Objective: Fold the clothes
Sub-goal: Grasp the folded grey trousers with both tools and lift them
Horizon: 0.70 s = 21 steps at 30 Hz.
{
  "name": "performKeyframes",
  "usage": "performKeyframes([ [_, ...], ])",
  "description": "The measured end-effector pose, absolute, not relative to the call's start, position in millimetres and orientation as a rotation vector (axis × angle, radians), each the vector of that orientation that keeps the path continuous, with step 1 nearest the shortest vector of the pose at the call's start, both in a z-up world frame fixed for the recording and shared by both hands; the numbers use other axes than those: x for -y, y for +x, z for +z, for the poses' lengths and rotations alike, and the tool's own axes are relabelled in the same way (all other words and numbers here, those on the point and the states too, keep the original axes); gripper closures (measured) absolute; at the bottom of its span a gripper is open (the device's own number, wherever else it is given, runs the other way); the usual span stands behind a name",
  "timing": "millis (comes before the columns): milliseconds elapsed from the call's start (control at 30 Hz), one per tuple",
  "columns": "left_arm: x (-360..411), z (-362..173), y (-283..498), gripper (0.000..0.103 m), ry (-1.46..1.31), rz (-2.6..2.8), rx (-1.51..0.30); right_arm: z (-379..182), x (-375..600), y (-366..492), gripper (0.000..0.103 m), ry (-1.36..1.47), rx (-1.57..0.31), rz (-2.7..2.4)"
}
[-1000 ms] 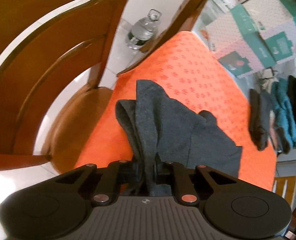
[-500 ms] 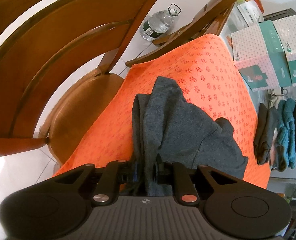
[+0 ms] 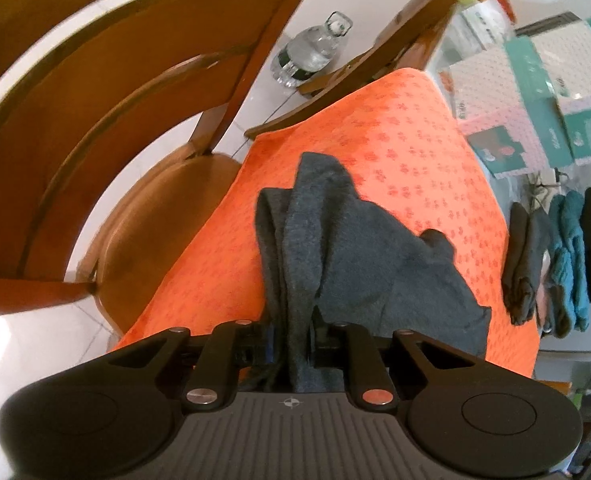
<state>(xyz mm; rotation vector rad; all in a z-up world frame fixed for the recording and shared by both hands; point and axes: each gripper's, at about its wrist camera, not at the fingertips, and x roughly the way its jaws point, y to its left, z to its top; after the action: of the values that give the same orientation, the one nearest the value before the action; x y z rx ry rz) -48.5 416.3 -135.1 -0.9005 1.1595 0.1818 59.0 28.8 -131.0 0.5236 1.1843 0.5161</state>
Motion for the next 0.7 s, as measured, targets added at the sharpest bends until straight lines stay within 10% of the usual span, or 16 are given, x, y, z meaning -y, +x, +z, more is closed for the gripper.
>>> performKeyframes([
  [700,-299,-43,-76,0.089,-0.785,0.039,-1.109,-39,51,-23,0.088,0.535,-0.973,0.437],
])
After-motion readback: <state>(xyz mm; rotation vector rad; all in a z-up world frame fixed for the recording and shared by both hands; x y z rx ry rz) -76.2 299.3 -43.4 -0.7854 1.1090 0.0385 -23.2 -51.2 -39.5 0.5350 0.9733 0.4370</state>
